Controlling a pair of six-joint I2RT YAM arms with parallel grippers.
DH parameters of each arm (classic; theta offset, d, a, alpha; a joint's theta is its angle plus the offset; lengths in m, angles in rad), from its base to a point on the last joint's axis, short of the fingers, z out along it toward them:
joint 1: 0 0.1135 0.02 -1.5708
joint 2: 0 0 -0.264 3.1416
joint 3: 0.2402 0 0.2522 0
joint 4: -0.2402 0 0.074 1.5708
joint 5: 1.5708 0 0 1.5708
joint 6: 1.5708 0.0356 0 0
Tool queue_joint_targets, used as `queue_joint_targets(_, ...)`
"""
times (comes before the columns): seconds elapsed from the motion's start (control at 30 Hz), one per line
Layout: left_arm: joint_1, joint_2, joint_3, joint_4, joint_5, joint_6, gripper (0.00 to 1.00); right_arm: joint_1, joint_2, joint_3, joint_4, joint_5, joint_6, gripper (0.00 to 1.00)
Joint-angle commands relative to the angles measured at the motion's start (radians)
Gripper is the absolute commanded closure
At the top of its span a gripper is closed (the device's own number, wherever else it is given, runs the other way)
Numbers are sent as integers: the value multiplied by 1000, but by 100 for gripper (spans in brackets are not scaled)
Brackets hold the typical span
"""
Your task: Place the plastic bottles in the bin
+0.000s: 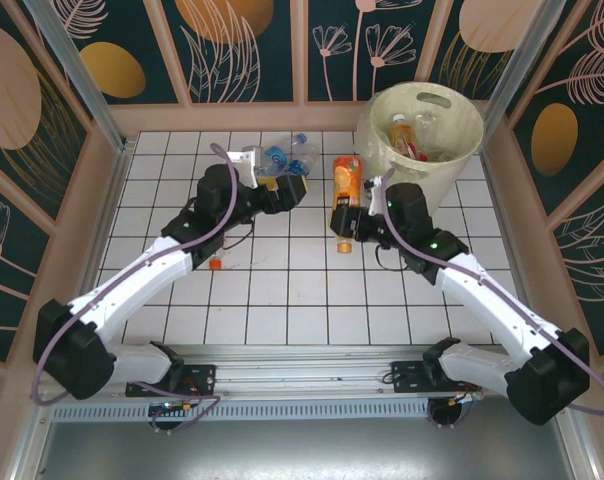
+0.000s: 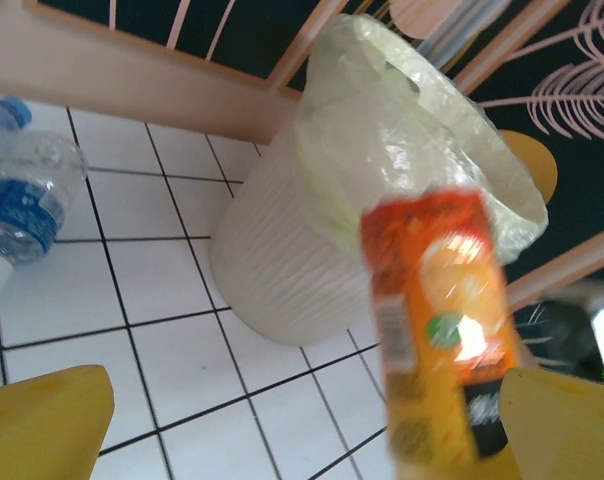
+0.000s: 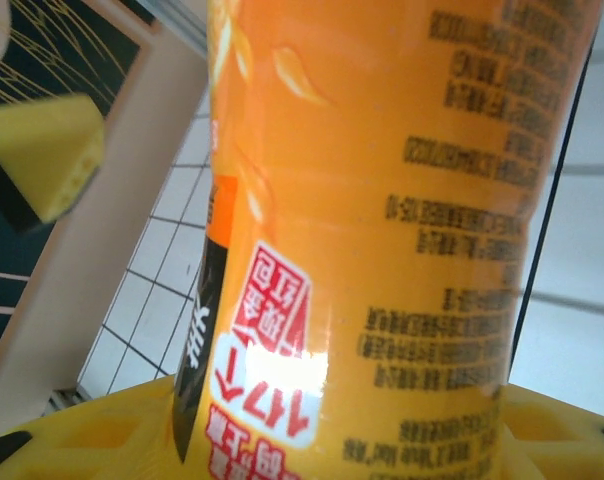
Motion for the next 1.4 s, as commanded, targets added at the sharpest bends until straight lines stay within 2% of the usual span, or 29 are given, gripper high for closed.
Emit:
queue_joint_targets(0.0,1,-77,-35,-52,45,183,1,-44,-30,149,-90,62,-126,46)
queue_joint_targets(0.2,1,-185,-79,-59,114,310,1,-177,40,389,-132,28,-216,47)
queue_joint_targets(0.37,2,-220,-133,-87,119,361,1,-277,149,581,-159,24,-273,47)
queue_joint_targets(0.7,2,-240,-159,-135,86,393,1,-361,428,867,-222,370,-387,47)
queue_joint_targets(0.9,1,-244,-160,-160,12,363,1,-426,553,919,-230,404,-399,47)
queue_joint_targets(1.03,2,-233,-162,-164,-2,339,1,-461,623,963,-319,449,-387,47)
queue_joint_targets(1.37,1,-201,-160,-152,2,318,1,-496,620,840,-379,398,-331,43)
